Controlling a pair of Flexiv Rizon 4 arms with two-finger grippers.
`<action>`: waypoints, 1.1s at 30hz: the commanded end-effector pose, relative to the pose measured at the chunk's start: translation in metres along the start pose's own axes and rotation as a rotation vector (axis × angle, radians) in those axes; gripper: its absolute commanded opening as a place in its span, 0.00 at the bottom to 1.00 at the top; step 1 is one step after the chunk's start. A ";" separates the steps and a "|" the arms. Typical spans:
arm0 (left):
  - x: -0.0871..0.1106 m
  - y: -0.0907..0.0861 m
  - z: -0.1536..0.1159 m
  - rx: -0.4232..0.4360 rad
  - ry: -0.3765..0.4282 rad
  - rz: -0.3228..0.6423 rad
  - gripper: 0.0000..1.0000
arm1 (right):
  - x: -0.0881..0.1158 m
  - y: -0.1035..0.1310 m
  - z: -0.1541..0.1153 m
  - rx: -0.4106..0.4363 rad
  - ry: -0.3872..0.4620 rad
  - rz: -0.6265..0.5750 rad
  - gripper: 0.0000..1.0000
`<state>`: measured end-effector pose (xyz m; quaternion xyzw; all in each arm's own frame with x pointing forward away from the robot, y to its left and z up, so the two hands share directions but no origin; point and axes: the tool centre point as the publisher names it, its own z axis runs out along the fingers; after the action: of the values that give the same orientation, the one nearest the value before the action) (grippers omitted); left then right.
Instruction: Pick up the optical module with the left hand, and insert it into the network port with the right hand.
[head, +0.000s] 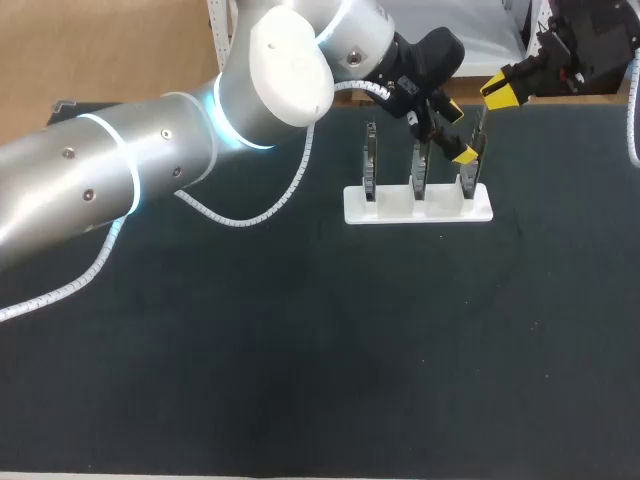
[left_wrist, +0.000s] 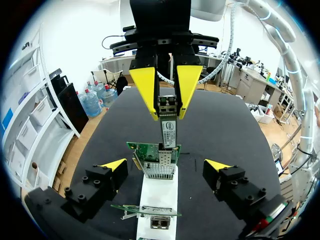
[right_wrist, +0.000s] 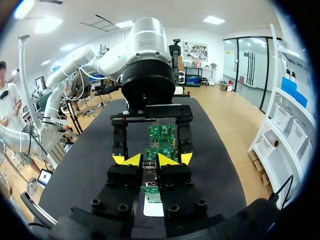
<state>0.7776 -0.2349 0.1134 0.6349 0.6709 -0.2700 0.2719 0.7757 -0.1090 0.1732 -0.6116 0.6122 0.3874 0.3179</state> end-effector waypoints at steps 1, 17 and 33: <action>-0.001 0.001 0.000 0.002 0.005 -0.002 1.00 | 0.001 -0.002 0.000 -0.004 -0.001 0.002 0.00; -0.001 0.001 0.000 0.002 0.005 -0.002 1.00 | -0.002 -0.001 -0.002 0.015 0.001 -0.026 0.00; -0.001 0.001 0.000 0.002 0.005 -0.002 1.00 | -0.003 -0.002 -0.001 0.013 0.003 -0.040 0.00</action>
<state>0.7777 -0.2349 0.1134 0.6349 0.6708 -0.2701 0.2719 0.7779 -0.1085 0.1756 -0.6211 0.6020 0.3787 0.3293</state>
